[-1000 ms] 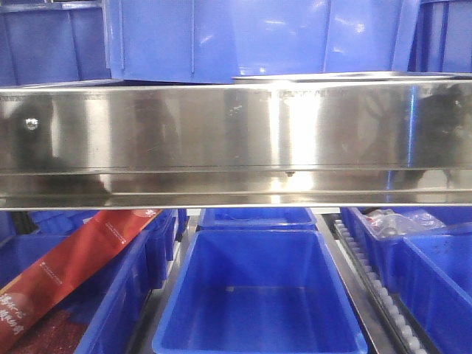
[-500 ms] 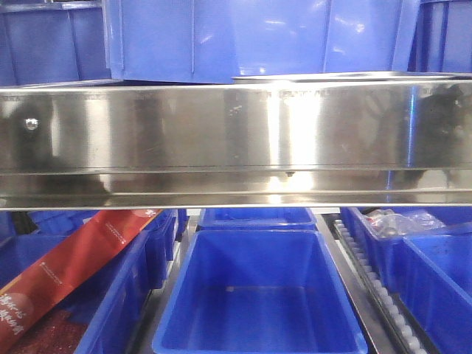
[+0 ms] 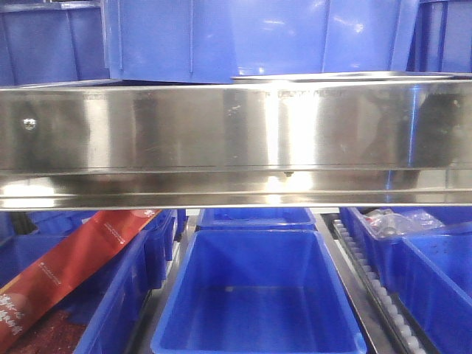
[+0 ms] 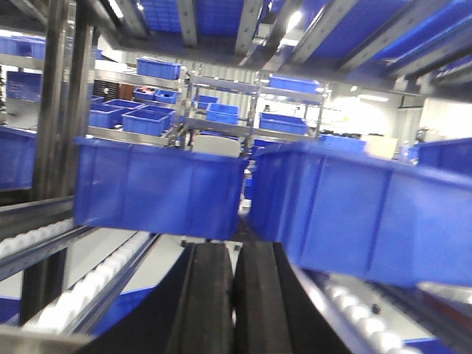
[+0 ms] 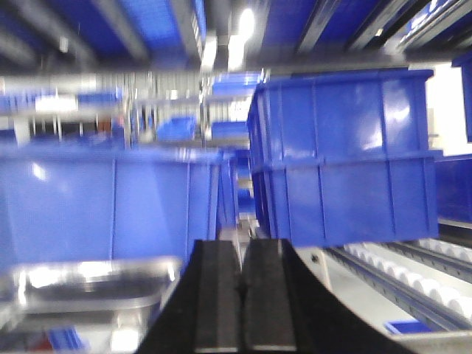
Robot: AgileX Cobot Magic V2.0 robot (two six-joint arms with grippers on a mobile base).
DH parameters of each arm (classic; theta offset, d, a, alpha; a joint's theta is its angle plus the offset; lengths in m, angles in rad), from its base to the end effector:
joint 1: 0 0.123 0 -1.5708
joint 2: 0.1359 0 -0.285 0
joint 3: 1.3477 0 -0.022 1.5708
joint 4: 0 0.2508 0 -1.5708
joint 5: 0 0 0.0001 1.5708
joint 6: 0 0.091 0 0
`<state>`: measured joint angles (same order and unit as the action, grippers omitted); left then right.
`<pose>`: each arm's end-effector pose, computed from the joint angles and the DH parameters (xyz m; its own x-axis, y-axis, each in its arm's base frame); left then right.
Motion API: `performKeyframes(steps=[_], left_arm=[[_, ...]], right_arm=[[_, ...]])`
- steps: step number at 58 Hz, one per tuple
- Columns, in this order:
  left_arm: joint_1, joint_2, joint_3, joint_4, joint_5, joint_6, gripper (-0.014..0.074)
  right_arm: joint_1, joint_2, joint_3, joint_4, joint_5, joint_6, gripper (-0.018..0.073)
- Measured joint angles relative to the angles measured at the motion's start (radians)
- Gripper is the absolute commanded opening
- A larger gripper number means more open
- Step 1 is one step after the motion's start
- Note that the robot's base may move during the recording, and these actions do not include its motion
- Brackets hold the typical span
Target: Stack silver trays without gaps
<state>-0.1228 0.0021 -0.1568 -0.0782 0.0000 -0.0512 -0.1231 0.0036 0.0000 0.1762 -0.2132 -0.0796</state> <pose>0.0440 -0.0054 0.2653 0.2199 -0.1572 -0.9628 0.1521 0.9804 -0.1253 0.0521 -0.0098 0.2317 0.3006 0.0560 -0.9521 0.1307 0.9864 0.0993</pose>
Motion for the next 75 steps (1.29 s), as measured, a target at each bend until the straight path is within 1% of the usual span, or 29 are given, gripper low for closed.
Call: performKeyframes(steps=[4,9,15,19,24,30,34,38,44,52,58,64,68,71,74,75], left_arm=[[0.0,0.0,-0.07,0.031,0.113,0.0,-0.0013],[0.0,0.003,-0.176,0.097,0.296,0.0,-0.0013],[0.0,0.03,-0.296,0.154,0.458,0.0,-0.0013],[0.0,0.054,-0.384,0.185,0.515,0.0,-0.0013],[0.0,0.1,-0.504,0.212,0.544,0.0,-0.0013],[0.0,0.179,-0.622,0.218,0.582,0.0,-0.0013],[0.0,0.266,-0.711,0.218,0.642,0.0,-0.0013],[0.0,0.342,-0.778,0.213,0.698,0.0,-0.0013],[0.0,0.476,-0.898,0.195,0.777,0.0,-0.0013],[0.0,0.665,-1.06,0.162,0.879,0.0,-0.0013],[0.0,0.809,-1.19,0.123,0.96,0.0,-0.0013],[0.0,0.929,-1.304,0.054,0.996,0.0,-0.0013],[0.0,1.0,-1.359,-0.018,1.005,0.0,-0.0013],[0.0,1.051,-1.39,-0.088,1.01,0.011,-0.0017],[-0.017,1.098,-1.408,-0.143,1.01,0.023,-0.0017],[-0.024,1.11,-1.411,-0.151,1.01,0.026,-0.0017]], right_arm=[[0.0,-0.001,-0.021,0.026,0.014,0.002,-0.0079],[0.0,-0.001,-0.079,0.039,0.067,0.002,-0.0079],[0.0,-0.004,-0.201,0.043,0.15,0.002,-0.0079],[0.0,-0.004,-0.295,0.044,0.186,0.002,-0.0079],[0.0,-0.006,-0.414,0.046,0.213,0.002,-0.0079],[0.0,-0.002,-0.519,0.046,0.223,0.002,-0.0079],[0.0,0.025,-0.589,0.046,0.239,0.002,-0.0079],[0.0,0.064,-0.656,0.046,0.282,0.002,-0.0079],[0.0,0.145,-0.774,0.021,0.401,0.002,-0.0079],[0.0,0.306,-0.959,-0.01,0.611,0.002,-0.0079],[0.0,0.444,-1.098,-0.021,0.765,0.002,-0.0079],[0.0,0.576,-1.228,-0.025,0.932,0.002,-0.0079],[0.0,0.667,-1.306,-0.027,1.056,0.003,-0.0079],[0.0,0.741,-1.36,-0.027,1.15,0.003,-0.0079],[0.0,0.803,-1.4,-0.027,1.223,0.003,-0.0079],[0.0,0.827,-1.415,-0.027,1.25,0.003,-0.0079]])
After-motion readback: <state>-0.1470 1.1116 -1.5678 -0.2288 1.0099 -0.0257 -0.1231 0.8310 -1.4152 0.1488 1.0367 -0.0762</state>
